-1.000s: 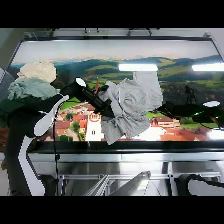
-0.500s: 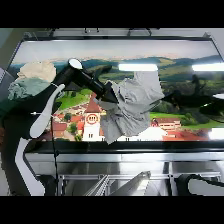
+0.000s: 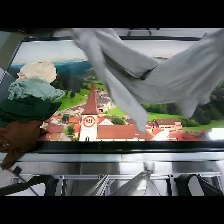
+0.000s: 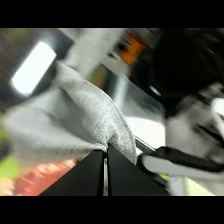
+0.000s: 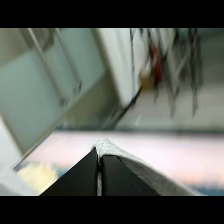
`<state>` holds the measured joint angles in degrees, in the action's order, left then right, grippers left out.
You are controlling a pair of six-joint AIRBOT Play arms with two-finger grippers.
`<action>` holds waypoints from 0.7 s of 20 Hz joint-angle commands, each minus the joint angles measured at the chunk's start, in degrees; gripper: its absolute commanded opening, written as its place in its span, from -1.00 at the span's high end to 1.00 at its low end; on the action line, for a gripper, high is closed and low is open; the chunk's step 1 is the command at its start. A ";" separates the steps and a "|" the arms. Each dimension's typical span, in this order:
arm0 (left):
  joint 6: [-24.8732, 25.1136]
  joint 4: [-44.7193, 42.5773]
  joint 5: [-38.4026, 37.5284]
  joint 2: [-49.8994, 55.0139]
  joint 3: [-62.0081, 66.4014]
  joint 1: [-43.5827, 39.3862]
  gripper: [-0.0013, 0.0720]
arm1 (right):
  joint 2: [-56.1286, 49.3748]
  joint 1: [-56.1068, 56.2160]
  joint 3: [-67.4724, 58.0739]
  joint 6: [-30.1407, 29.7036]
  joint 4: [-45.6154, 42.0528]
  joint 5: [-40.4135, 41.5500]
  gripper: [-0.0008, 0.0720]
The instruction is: Fold the shirts.
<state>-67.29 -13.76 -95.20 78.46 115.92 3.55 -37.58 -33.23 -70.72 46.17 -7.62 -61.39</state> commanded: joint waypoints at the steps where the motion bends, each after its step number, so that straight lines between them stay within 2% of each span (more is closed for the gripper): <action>1: 6.60 1.20 4.31 -15.08 -7.15 12.48 0.90 | 12.98 -1.29 -2.91 -2.73 -2.32 8.68 0.94; 3: 7.91 1.22 4.24 -18.69 -13.66 18.18 0.90 | 13.88 -1.20 -2.89 -2.69 -3.10 7.06 0.94; 6: 11.87 1.25 4.37 -17.05 -20.72 21.03 0.90 | 9.60 -1.11 -2.29 -0.79 -3.10 1.62 0.94; 10: 14.38 0.74 6.05 -4.68 -23.28 17.35 0.90 | 0.04 1.66 5.09 -0.39 -4.59 0.00 0.94; 14: 13.40 -9.29 8.92 12.28 -16.81 10.05 0.91 | -16.17 10.58 12.39 -1.05 -11.37 5.90 0.94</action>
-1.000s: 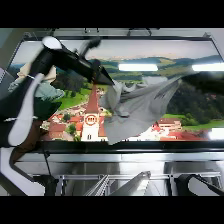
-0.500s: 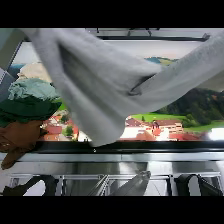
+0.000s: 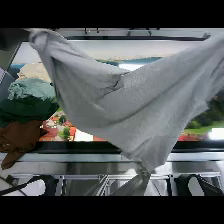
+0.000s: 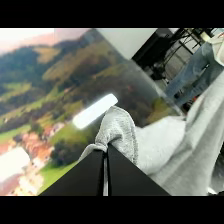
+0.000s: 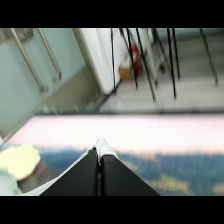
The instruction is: Fold the shirts.
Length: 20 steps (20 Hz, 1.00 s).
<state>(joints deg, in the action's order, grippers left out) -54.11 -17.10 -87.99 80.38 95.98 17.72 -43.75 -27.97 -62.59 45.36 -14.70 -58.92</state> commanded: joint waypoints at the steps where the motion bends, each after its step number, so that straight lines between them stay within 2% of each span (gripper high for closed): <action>1: -0.33 -7.34 2.47 15.02 5.95 -6.08 0.92 | -14.86 8.02 4.24 -1.18 -5.11 5.88 0.94; 3: -2.12 -10.14 4.28 22.71 11.47 -8.50 0.89 | -24.57 11.54 2.95 -1.92 -5.07 10.29 0.93; 4: -5.25 -11.52 4.59 26.38 14.86 -8.87 0.28 | -29.20 11.61 0.96 -1.73 -5.05 9.53 0.55; 5: -9.25 -12.83 4.17 29.42 18.27 -8.48 -0.09 | -32.44 10.75 -1.05 -0.48 -5.09 7.61 0.01; 6: -11.87 -13.68 2.80 31.58 21.14 -7.50 -0.65 | -34.47 9.03 -2.82 0.68 -5.09 4.70 -0.12; 7: -14.43 -13.90 0.94 33.03 23.15 -5.92 -0.98 | -35.30 6.43 -4.11 1.60 -5.11 1.33 -0.12; 10: -18.25 -14.36 -6.25 32.70 19.91 0.26 -0.98 | -34.05 -2.49 -4.15 4.98 -9.68 -8.09 -0.12; 13: -20.17 -22.75 -14.03 29.42 7.13 3.04 -0.93 | -33.16 -7.72 -0.15 9.42 -24.98 -15.06 -0.11; 15: -19.10 -27.26 -11.85 25.86 -4.52 3.04 -0.93 | -33.05 -9.44 4.72 10.67 -32.30 -15.12 -0.09; 20: -18.75 -40.92 -3.72 21.35 -26.08 0.76 -0.93 | -33.07 -10.58 13.75 10.58 -34.16 -8.26 -0.09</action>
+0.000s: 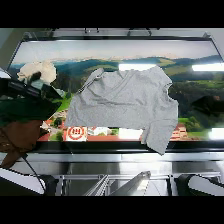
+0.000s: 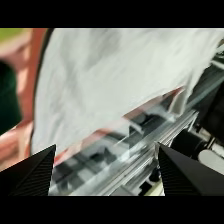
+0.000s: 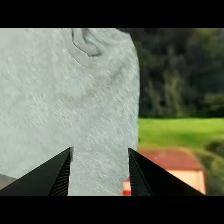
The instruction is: Fold the shirts.
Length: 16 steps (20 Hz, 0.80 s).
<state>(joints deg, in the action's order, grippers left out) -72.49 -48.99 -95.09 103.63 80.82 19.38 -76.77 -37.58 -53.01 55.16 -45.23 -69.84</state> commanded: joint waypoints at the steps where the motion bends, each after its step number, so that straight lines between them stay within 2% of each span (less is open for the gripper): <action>1: -0.66 -9.81 4.76 -1.79 -13.16 -1.55 -0.93 | -0.09 -0.96 4.42 0.81 -3.58 3.10 -0.09; 3: -0.63 -9.92 9.57 -1.70 -16.24 -3.32 -0.93 | -0.09 -0.96 4.42 0.81 -3.54 3.21 -0.09; 5: -0.17 -9.49 13.49 -1.68 -16.48 -5.79 -0.60 | -0.09 -0.96 4.42 0.79 -3.45 3.48 -0.09; 9: 0.52 -9.35 17.70 -1.66 -13.31 -12.68 -0.55 | -0.39 -0.96 4.42 0.81 -3.65 4.15 -0.10; 10: 1.33 -9.49 18.12 -1.66 -12.24 -14.25 0.04 | -0.87 -0.96 4.42 0.79 -3.69 4.31 -0.10; 11: 2.08 -9.55 18.29 -1.66 -11.10 -15.21 0.91 | -1.84 -0.96 4.42 0.79 -3.67 4.24 -0.10; 16: 1.84 -9.40 16.35 -1.68 -6.49 -15.34 0.91 | -9.38 -0.70 4.42 0.13 -1.46 1.62 -0.10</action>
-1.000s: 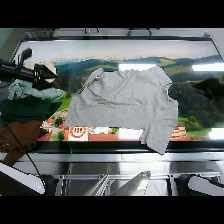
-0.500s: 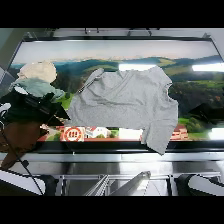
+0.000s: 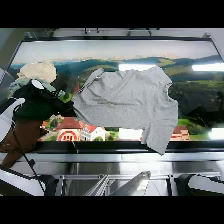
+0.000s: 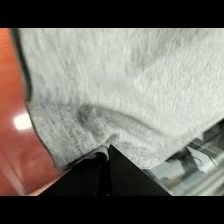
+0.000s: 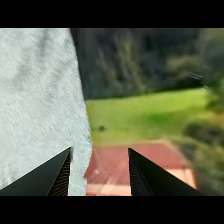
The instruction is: Fold the shirts.
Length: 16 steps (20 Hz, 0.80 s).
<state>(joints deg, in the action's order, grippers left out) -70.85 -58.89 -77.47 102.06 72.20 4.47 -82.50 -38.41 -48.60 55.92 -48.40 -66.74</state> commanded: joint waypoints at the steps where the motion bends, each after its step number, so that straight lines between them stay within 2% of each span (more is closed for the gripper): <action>1: 0.07 0.50 -1.55 -0.11 2.05 -0.17 0.91 | -5.22 0.63 0.00 -0.61 2.21 -2.23 -0.10; 5: 0.09 0.44 -1.36 -0.11 -0.61 0.22 0.91 | -9.66 6.38 0.00 -0.63 4.72 -2.43 -0.09; 7: 0.11 0.39 -1.70 -0.11 -1.14 0.26 0.91 | -10.43 9.27 -0.02 -2.80 9.53 -2.23 0.04; 8: 0.11 0.48 -2.12 -0.17 -1.09 0.26 0.91 | -10.36 9.92 -0.15 -3.69 11.78 -2.71 0.29; 9: 0.09 0.57 -3.13 -0.22 -0.76 0.26 0.91 | -10.29 9.97 -0.92 -5.27 13.81 -5.16 0.78; 10: 0.09 0.57 -5.01 -0.24 0.24 0.26 0.91 | -9.94 9.73 -2.05 -5.64 14.64 -8.41 0.93; 13: 0.02 2.56 -13.38 -2.54 6.27 1.05 0.91 | -3.74 7.02 -7.02 -4.09 14.69 -17.31 0.93; 16: 0.24 11.30 -17.07 -10.56 13.46 3.91 0.91 | 8.00 1.77 -13.70 -1.57 19.08 -19.47 0.93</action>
<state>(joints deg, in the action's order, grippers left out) -70.76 -54.63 -89.54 96.97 80.09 6.44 -82.85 -33.06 -57.10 52.49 -34.02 -81.47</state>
